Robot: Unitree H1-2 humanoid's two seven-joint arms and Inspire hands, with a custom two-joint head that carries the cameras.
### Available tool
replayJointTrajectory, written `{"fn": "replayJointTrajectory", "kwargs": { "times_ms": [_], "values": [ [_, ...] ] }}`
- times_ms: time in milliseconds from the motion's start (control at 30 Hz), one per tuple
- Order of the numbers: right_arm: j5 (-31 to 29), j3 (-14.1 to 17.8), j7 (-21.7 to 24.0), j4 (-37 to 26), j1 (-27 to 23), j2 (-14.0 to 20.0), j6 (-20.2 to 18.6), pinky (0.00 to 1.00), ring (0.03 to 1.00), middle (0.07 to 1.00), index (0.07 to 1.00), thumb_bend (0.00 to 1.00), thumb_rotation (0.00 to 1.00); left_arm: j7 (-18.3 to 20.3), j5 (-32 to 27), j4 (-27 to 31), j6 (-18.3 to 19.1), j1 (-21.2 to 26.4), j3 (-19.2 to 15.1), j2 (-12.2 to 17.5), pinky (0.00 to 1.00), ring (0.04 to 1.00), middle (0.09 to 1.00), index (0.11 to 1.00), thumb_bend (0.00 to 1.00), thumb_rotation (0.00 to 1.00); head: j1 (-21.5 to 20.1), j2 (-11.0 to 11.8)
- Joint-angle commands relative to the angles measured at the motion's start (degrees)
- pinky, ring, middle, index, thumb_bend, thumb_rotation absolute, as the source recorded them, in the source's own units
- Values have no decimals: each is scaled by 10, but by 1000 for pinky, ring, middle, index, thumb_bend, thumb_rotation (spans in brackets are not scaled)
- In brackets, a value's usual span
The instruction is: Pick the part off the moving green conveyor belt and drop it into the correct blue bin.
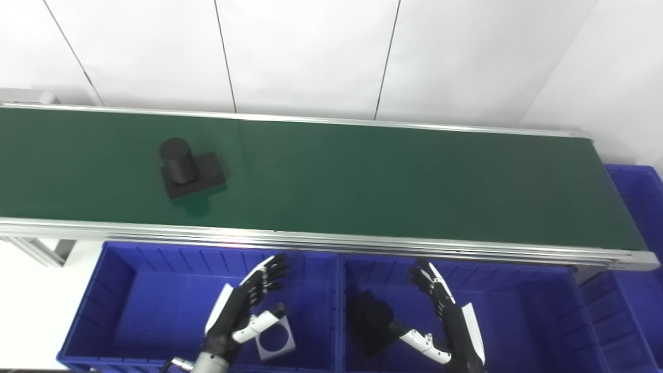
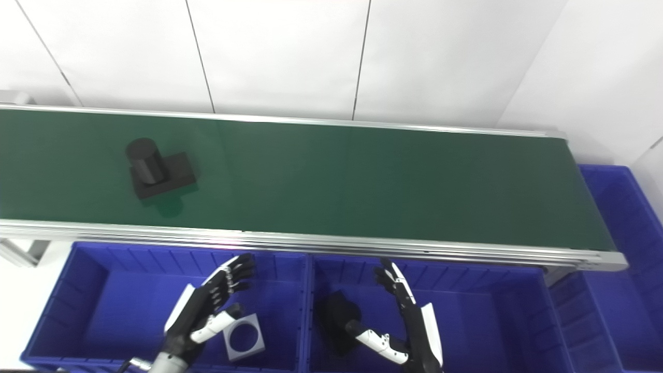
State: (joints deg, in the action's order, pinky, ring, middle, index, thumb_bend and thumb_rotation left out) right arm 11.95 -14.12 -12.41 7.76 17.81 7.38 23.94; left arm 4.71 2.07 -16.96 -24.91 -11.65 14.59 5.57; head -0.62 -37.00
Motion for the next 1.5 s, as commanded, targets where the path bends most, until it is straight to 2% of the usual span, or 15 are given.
{"fn": "replayJointTrajectory", "kwargs": {
  "times_ms": [0, 267, 533, 633, 700, 800, 1033, 1067, 1200, 1333, 1467],
  "values": [
    [0, -3, -12, -12, -5, 7, 30, 871, 849, 858, 919, 808, 552, -17, 8, 10, -20, 8, 7, 7, 815, 866, 871, 876, 849, 712, 2, 5],
    [-14, -14, -19, -15, -10, 14, 30, 900, 867, 862, 916, 792, 506, -25, -1, 1, -20, 13, 20, 10, 827, 873, 875, 879, 834, 699, 10, 22],
    [-5, -29, -33, -34, -19, 28, 30, 888, 847, 847, 924, 785, 508, -58, 12, -3, -20, 18, 39, 17, 830, 869, 872, 875, 828, 704, 21, 40],
    [1, -40, -54, -41, -29, 36, 30, 865, 821, 835, 916, 797, 518, -71, 14, -8, -20, 21, 47, 21, 828, 866, 870, 872, 829, 709, 23, 45],
    [8, -44, -71, -47, -36, 37, 30, 816, 792, 818, 899, 823, 530, -64, 4, -10, -20, 21, 44, 17, 826, 865, 870, 871, 828, 697, 26, 49],
    [12, -48, -84, -60, -45, 39, 30, 795, 805, 811, 883, 862, 547, -68, 2, -11, -20, 22, 43, 15, 815, 859, 861, 861, 838, 669, 30, 54],
    [7, -41, -58, -115, -61, 37, 29, 817, 825, 842, 904, 868, 555, -92, 10, -8, -20, 24, 50, 19, 795, 846, 853, 849, 816, 649, 22, 61],
    [9, -39, -55, -121, -64, 37, 29, 809, 823, 837, 901, 847, 532, -97, 12, -8, -20, 25, 53, 21, 794, 845, 853, 848, 815, 655, 22, 61],
    [15, -22, -38, -142, -78, 24, 29, 786, 808, 825, 892, 830, 495, -115, 16, -8, -20, 27, 63, 27, 791, 842, 851, 845, 820, 662, 16, 63],
    [17, -4, -15, -151, -99, 8, 22, 788, 804, 820, 884, 847, 530, -148, 27, -11, -20, 33, 86, 38, 780, 835, 849, 843, 815, 672, 12, 64],
    [25, 5, 23, -161, -131, 3, -15, 797, 825, 834, 893, 853, 543, -165, 27, -13, -20, 35, 104, 47, 800, 840, 852, 849, 830, 682, 8, 67]
  ]
}}
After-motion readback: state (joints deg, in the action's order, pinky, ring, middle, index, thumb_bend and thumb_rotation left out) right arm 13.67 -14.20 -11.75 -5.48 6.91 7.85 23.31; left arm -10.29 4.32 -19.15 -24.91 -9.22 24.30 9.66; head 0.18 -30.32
